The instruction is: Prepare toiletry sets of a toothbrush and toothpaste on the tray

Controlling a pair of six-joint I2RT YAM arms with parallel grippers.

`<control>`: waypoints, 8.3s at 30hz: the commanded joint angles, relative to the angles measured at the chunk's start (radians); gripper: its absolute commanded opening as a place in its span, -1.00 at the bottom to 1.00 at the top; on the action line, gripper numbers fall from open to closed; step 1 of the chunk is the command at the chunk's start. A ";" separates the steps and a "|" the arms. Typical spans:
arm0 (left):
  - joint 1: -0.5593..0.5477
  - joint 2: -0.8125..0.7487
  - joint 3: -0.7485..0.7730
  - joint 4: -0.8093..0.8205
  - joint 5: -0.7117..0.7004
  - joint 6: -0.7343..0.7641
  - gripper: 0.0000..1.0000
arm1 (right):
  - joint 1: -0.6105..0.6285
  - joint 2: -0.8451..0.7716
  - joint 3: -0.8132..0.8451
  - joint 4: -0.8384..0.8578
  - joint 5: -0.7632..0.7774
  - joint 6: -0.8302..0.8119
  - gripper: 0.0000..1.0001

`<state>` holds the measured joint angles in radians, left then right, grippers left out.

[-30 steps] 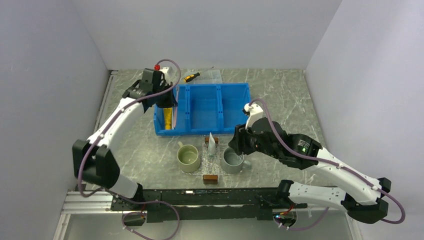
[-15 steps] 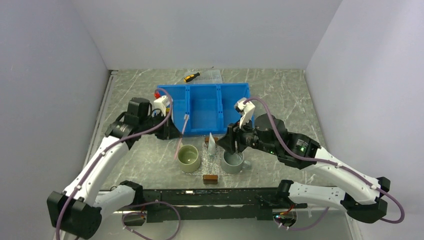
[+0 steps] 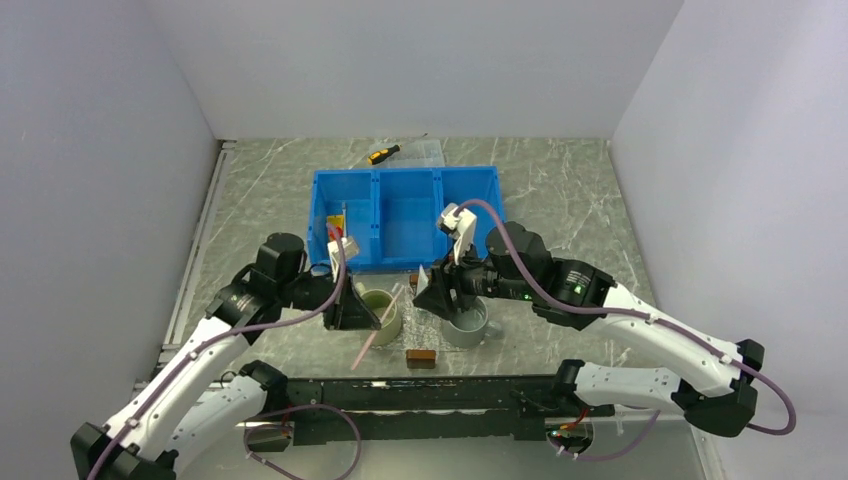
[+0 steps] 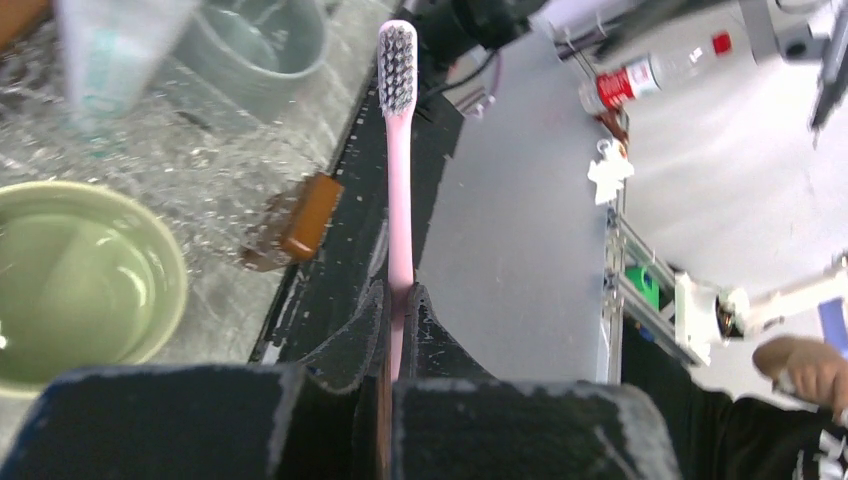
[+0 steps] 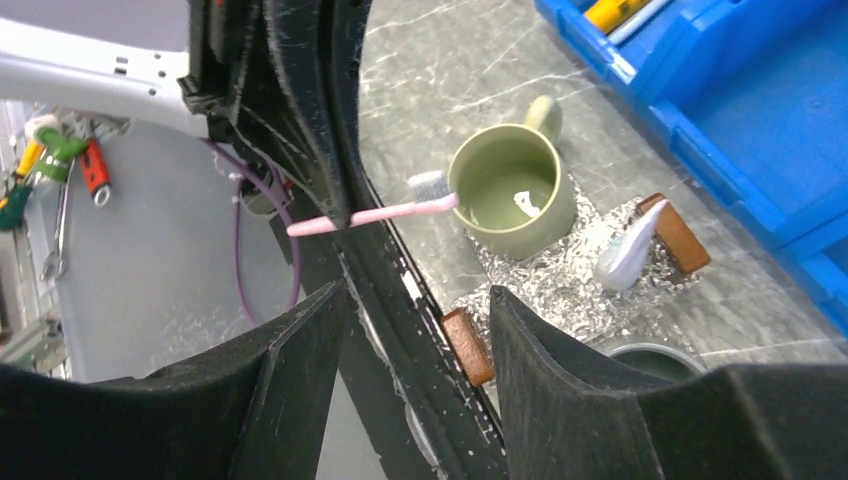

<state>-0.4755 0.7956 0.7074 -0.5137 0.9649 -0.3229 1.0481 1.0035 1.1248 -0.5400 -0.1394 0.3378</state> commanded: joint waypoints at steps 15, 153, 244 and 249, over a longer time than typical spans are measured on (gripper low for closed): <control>-0.136 -0.188 -0.048 0.100 0.149 0.072 -1.00 | 0.002 0.003 0.009 0.092 -0.420 -0.052 0.22; -0.120 -0.224 -0.025 -0.029 -0.262 0.056 0.99 | 0.113 0.455 0.265 -0.353 0.435 0.111 -1.00; -0.101 -0.175 -0.026 -0.025 -0.244 0.056 0.99 | 0.131 0.357 0.090 -0.354 0.490 0.208 -0.51; -0.100 -0.173 -0.028 -0.023 -0.244 0.056 0.99 | 0.131 0.340 0.089 -0.343 0.498 0.217 -0.40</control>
<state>-0.5812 0.6182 0.6559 -0.5587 0.7021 -0.2745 1.1744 1.3891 1.2163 -0.8928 0.3328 0.5350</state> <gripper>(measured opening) 0.994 0.279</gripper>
